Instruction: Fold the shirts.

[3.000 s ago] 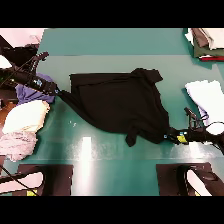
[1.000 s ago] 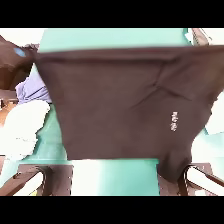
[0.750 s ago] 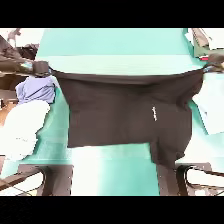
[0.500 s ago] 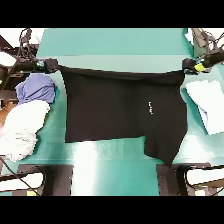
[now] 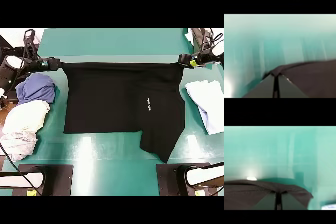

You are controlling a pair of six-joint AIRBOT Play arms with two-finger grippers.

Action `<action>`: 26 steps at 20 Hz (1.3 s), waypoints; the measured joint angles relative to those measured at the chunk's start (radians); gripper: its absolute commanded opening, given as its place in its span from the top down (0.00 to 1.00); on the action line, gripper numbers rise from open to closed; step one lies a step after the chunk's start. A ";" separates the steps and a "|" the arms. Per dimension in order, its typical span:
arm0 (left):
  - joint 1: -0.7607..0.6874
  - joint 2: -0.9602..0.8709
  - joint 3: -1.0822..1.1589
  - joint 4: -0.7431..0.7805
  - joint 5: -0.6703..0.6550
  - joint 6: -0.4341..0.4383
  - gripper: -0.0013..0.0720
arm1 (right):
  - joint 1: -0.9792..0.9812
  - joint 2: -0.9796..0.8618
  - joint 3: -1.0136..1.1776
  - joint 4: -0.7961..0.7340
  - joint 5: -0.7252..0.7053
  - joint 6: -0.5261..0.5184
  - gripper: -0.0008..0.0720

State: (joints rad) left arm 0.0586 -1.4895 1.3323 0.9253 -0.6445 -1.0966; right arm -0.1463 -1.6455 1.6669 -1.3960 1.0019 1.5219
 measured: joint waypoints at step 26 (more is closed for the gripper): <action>0.136 0.245 -0.415 0.095 -0.625 -0.061 0.16 | -0.140 0.375 -0.461 0.210 0.426 -0.128 0.43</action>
State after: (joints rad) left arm 0.1947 -1.2446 0.9173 1.0203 -1.2694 -1.1576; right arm -0.2867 -1.2709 1.2057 -1.1858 1.4281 1.3937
